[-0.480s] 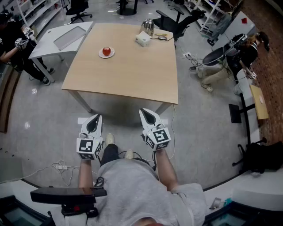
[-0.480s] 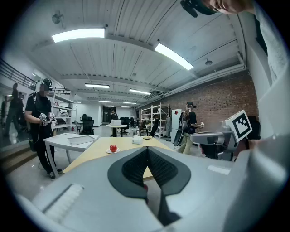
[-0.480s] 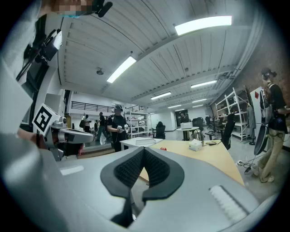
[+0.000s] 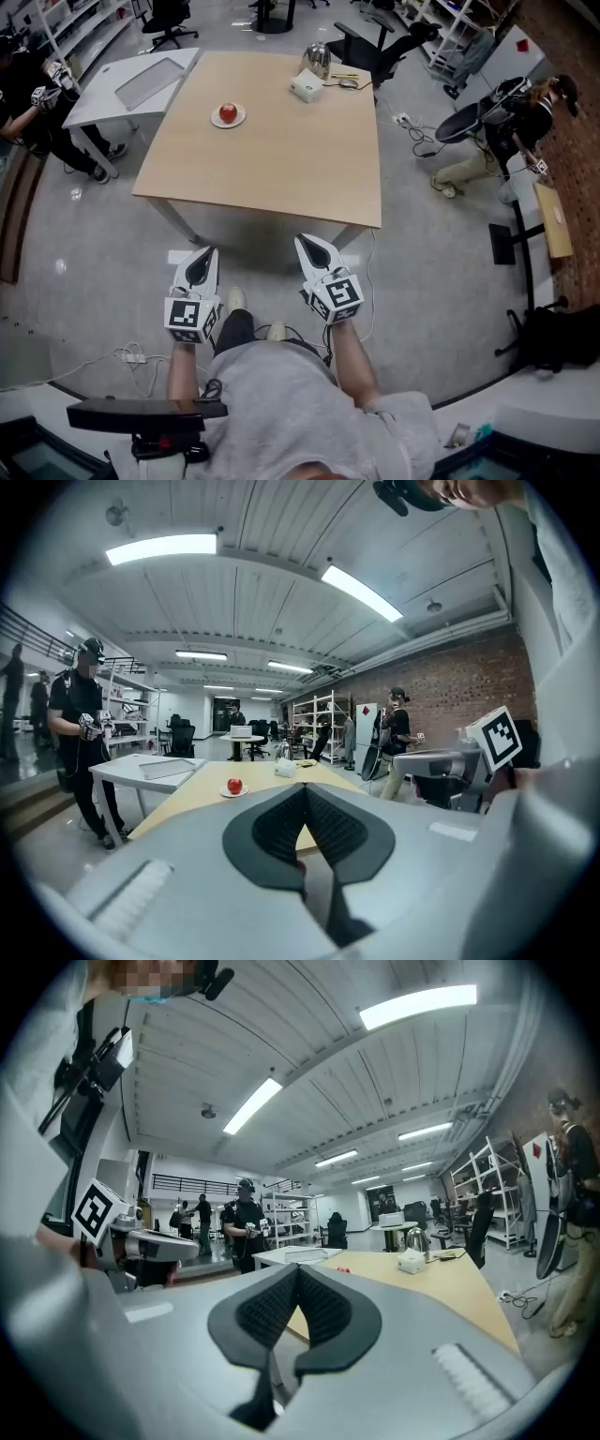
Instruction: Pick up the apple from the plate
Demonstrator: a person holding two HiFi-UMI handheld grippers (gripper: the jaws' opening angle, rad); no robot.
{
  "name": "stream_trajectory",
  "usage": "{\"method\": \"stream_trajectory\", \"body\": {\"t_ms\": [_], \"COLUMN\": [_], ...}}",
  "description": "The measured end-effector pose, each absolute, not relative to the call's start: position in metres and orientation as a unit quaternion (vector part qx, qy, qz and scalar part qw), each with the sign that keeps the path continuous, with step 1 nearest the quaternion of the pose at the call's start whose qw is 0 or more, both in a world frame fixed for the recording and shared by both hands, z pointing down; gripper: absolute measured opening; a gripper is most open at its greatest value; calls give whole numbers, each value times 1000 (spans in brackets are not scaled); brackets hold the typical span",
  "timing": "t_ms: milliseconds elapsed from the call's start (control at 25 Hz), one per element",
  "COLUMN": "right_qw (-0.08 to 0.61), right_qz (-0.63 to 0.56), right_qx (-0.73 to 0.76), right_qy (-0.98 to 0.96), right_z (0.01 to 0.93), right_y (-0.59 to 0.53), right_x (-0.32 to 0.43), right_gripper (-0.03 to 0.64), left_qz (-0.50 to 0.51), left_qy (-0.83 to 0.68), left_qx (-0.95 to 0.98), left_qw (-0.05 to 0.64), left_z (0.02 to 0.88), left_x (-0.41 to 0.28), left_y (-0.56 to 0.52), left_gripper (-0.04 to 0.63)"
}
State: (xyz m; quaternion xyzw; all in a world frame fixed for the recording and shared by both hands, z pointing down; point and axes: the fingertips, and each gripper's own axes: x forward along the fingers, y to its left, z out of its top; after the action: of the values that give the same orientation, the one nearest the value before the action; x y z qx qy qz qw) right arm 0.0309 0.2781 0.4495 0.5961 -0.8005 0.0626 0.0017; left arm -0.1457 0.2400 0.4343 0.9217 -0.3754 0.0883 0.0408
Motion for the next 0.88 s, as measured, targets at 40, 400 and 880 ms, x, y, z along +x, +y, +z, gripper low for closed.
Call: {"method": "stream_trajectory", "body": {"t_ms": [40, 400, 880], "right_qw": [3, 7, 8], "right_qz": [62, 70, 65], "right_qx": [594, 590, 597], "right_qy": [-802, -804, -800], "right_z": [450, 449, 435], "right_y": [275, 215, 132], "right_x": [29, 12, -30], "right_gripper": [6, 6, 6], "left_qz": [89, 88, 72], "left_qy": [-377, -378, -369], "left_qx": [921, 920, 925], "left_qw": [42, 47, 48], "left_z": [432, 429, 416], "left_x": [-146, -161, -201], "left_y": [237, 179, 93], "left_gripper": [20, 20, 20]}}
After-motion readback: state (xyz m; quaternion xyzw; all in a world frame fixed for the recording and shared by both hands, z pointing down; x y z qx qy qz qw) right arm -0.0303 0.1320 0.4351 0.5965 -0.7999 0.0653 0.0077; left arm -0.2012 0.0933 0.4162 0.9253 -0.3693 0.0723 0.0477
